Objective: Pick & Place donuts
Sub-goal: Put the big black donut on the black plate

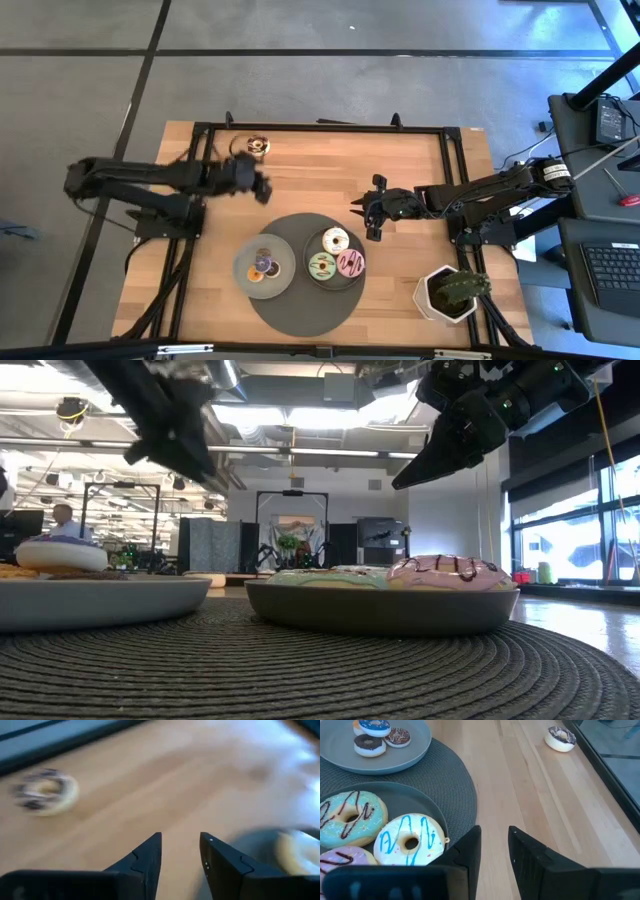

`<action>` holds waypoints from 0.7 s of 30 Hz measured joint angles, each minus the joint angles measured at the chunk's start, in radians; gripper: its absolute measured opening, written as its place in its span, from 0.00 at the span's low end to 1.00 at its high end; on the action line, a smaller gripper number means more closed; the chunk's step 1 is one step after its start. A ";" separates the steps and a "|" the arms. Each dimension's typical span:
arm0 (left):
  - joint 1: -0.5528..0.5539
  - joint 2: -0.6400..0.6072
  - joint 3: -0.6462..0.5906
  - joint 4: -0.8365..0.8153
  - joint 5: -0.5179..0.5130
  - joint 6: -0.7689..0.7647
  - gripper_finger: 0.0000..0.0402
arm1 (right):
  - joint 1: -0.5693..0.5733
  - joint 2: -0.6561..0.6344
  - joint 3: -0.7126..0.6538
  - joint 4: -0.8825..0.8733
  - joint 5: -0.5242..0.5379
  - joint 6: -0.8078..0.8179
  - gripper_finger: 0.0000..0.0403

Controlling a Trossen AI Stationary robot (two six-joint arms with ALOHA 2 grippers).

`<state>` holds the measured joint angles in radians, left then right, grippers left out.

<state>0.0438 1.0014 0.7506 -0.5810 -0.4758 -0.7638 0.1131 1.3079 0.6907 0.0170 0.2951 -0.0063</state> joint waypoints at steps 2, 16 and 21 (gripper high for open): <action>0.128 0.011 0.000 -0.009 0.036 0.055 0.32 | 0.000 0.000 0.000 0.000 0.000 0.001 0.25; 0.659 0.288 0.000 0.200 0.215 0.221 0.32 | -0.053 0.000 0.000 0.000 0.000 -0.025 0.25; 0.707 0.412 0.000 0.335 0.281 0.316 0.33 | -0.071 0.000 0.000 0.000 0.000 -0.024 0.25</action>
<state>0.7504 1.4131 0.7506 -0.2461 -0.1952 -0.4481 0.0425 1.3079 0.6907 0.0170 0.2947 -0.0307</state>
